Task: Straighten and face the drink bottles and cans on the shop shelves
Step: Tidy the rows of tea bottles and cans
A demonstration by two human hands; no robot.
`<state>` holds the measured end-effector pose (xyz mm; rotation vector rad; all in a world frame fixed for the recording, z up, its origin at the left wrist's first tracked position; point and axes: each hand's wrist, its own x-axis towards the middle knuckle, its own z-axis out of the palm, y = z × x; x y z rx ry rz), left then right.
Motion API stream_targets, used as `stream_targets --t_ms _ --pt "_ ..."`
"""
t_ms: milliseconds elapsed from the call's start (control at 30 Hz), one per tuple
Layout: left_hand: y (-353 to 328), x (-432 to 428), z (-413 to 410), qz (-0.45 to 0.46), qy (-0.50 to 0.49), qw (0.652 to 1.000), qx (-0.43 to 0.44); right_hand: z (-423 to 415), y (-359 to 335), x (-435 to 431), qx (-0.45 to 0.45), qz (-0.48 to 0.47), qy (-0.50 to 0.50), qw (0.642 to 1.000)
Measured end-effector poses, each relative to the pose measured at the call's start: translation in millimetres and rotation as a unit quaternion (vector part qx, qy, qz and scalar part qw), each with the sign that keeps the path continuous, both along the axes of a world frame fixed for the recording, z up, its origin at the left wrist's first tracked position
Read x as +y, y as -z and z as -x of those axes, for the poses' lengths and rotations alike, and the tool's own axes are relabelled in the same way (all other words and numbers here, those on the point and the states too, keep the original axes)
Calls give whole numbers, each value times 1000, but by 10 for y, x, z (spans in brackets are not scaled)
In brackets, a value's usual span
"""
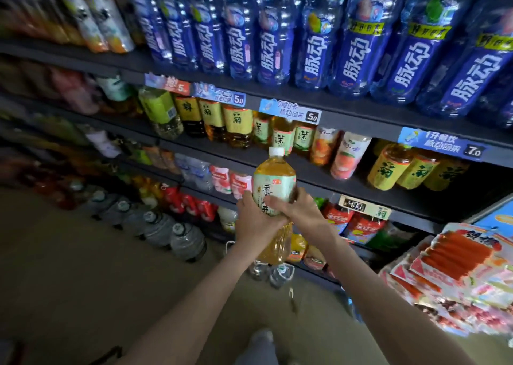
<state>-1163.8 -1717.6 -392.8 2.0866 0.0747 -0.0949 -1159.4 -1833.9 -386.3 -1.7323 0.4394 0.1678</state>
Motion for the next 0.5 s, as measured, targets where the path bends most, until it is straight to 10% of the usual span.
stream_targets --t_ms 500 --pt "-369 2753 -753 225 38 951 209 -608 -306 2116 -28 -179 -113 977"
